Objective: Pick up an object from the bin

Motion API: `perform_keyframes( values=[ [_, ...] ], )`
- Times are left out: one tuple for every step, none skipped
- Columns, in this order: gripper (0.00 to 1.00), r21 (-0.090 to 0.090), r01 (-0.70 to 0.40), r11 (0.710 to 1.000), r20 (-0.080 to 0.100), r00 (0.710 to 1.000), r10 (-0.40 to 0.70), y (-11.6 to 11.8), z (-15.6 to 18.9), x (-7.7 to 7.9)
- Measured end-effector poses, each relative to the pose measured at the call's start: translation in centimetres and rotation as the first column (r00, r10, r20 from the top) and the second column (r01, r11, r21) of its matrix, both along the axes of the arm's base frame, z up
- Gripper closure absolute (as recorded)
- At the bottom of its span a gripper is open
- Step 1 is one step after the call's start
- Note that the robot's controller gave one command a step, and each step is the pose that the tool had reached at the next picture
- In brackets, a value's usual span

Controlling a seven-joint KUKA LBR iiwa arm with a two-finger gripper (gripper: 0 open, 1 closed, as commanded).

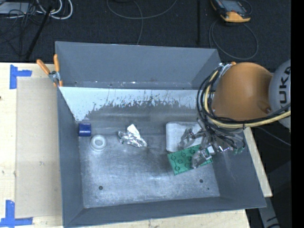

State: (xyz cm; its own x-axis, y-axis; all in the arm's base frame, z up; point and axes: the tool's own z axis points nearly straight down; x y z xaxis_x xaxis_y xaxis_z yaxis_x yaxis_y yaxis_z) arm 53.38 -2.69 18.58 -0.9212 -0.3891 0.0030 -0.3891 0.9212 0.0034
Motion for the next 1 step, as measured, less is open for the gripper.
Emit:
perform_keyframes(
  values=[
    [1.00, -0.002, -0.113, 0.994, 0.010, 0.994, 0.113, 0.41, 6.39, 2.38]
  ],
)
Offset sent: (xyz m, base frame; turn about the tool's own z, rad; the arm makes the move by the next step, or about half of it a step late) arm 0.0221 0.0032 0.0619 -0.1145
